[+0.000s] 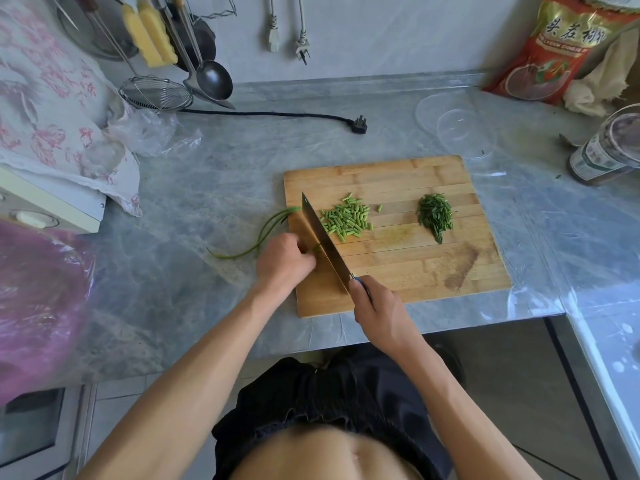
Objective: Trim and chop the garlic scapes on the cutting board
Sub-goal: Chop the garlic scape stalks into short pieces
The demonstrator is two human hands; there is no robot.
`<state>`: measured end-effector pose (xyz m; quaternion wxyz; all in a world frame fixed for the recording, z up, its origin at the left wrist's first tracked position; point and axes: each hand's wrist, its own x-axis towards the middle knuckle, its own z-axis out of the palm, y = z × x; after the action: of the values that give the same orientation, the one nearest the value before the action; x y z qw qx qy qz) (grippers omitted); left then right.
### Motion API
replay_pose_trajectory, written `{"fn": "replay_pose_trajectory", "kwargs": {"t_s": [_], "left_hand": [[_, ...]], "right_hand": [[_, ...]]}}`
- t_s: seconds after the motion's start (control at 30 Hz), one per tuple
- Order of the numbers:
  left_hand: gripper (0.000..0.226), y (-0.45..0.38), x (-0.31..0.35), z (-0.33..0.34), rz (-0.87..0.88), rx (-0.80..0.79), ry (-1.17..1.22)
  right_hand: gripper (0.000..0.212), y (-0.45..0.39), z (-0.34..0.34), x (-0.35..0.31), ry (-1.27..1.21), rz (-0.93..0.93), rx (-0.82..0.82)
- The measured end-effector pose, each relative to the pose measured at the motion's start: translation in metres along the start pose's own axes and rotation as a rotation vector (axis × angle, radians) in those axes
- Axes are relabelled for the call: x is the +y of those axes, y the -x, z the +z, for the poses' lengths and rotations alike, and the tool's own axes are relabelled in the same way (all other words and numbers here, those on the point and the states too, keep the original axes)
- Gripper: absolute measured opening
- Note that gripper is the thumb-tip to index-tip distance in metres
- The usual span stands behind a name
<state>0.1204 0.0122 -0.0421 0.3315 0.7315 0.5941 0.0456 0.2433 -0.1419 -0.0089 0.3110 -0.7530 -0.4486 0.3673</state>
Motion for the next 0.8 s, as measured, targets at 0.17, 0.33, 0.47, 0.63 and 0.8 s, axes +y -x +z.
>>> {"fn": "replay_pose_trajectory", "kwargs": {"t_s": [0.17, 0.33, 0.47, 0.63, 0.8], "left_hand": [[0.015, -0.014, -0.005, -0.017, -0.03, -0.011, 0.142], [0.004, -0.015, -0.024, -0.021, 0.1, -0.053, 0.123], [0.026, -0.005, -0.034, -0.019, 0.295, -0.064, 0.086], [0.04, 0.006, -0.037, -0.008, 0.45, -0.057, 0.009], [0.031, 0.009, -0.029, 0.005, 0.426, 0.13, -0.008]], "right_hand": [[0.039, 0.001, -0.002, -0.001, -0.019, 0.028, 0.012], [0.039, 0.002, -0.001, 0.0, -0.026, 0.03, 0.013], [0.039, 0.002, -0.002, 0.001, -0.03, 0.029, 0.015], [0.036, 0.003, -0.002, 0.003, -0.01, 0.015, 0.008], [0.035, 0.003, -0.001, 0.001, -0.001, 0.012, 0.002]]}}
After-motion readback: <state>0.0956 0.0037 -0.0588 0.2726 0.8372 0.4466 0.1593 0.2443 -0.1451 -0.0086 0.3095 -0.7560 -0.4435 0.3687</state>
